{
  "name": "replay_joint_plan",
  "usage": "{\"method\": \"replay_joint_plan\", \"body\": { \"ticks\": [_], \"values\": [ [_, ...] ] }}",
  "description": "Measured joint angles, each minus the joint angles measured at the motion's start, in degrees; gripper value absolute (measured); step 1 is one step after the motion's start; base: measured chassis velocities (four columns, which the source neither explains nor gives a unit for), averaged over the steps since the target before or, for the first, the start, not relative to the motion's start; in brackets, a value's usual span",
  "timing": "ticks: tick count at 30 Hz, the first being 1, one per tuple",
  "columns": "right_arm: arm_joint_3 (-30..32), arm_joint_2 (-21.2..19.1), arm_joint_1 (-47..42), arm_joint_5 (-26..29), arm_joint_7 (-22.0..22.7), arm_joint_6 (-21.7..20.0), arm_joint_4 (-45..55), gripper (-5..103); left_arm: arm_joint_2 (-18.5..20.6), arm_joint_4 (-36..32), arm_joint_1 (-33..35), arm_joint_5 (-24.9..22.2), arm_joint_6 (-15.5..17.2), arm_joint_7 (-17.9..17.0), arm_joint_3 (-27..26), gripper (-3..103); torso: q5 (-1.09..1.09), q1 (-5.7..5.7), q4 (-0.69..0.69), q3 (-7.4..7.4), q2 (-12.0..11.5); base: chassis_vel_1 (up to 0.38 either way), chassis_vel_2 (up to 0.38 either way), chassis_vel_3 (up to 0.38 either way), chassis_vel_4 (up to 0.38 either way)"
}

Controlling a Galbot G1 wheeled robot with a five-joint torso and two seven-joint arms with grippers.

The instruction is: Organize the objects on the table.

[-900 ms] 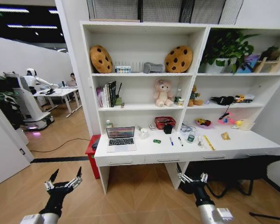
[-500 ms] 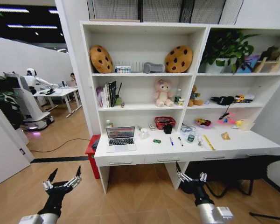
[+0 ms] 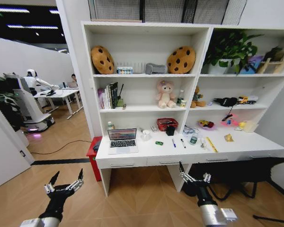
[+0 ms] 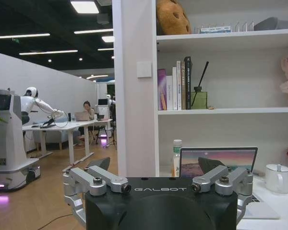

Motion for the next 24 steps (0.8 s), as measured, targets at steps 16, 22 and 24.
{"method": "replay_joint_plan", "body": {
  "ticks": [16,22,24],
  "values": [
    [-0.4,0.9,-0.3,-0.3,-0.7,0.2,-0.2,100,-0.3,0.6,0.1,0.3,0.0,0.1,0.3,100,0.00,0.00,0.00,0.00,0.0,0.000,0.000,0.000,0.000],
    [-0.2,0.8,0.0,-0.1,-0.6,0.1,-0.9,100,0.0,1.0,0.1,0.5,0.0,0.4,0.3,100,0.00,0.00,0.00,0.00,0.0,0.000,0.000,0.000,0.000],
    [-0.2,0.7,0.0,0.0,-0.6,0.1,-0.9,100,0.2,1.1,0.1,0.5,-0.1,0.7,0.3,100,0.00,0.00,0.00,0.00,0.0,0.000,0.000,0.000,0.000]
  ]
}}
